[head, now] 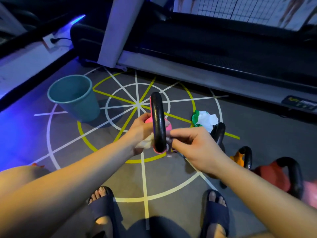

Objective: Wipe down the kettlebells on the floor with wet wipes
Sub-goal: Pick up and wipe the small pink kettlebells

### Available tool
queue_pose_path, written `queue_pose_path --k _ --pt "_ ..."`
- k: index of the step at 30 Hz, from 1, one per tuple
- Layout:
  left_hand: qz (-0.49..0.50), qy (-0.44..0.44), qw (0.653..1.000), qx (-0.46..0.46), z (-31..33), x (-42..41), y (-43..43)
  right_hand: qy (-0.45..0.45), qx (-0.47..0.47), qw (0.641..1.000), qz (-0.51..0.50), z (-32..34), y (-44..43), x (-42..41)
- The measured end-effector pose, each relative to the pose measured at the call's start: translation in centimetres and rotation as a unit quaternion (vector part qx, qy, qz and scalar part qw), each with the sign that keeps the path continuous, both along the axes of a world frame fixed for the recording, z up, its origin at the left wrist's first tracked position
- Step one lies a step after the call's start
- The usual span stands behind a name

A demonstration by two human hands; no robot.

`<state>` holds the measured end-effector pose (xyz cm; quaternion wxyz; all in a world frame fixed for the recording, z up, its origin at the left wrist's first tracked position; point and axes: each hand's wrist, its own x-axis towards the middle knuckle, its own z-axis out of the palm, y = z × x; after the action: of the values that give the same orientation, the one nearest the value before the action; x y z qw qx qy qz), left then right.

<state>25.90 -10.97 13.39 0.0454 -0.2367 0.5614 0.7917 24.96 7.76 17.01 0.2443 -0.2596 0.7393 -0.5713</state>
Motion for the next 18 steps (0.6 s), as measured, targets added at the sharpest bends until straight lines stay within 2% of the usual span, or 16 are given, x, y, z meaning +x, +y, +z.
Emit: queue_pose_path --k 2,3,6,11,15,18 --pt "-0.002 -0.002 0.999 -0.034 -0.6 0.0 -0.1 -0.168 -0.098 0.980 -0.034 0.9 -0.1 0.3" --pt "-0.007 0.002 0.998 -0.060 -0.7 0.0 0.0 -0.224 -0.119 0.966 -0.046 1.2 -0.1 0.2" --pt "-0.020 0.008 0.994 -0.108 -0.5 0.3 0.5 -0.291 -0.120 0.946 -0.076 1.6 -0.1 -0.2" --pt "-0.014 0.046 0.990 -0.131 -0.6 0.0 1.4 -0.326 -0.122 0.928 -0.134 2.1 -0.6 -1.9" --pt "-0.005 0.107 0.950 -0.294 -0.8 -0.5 1.5 -0.283 -0.108 0.938 -0.167 2.8 0.2 -3.4" --pt "-0.005 0.167 0.908 -0.383 -0.5 -0.8 1.0 -0.270 -0.105 0.949 -0.125 3.3 0.9 -3.2"
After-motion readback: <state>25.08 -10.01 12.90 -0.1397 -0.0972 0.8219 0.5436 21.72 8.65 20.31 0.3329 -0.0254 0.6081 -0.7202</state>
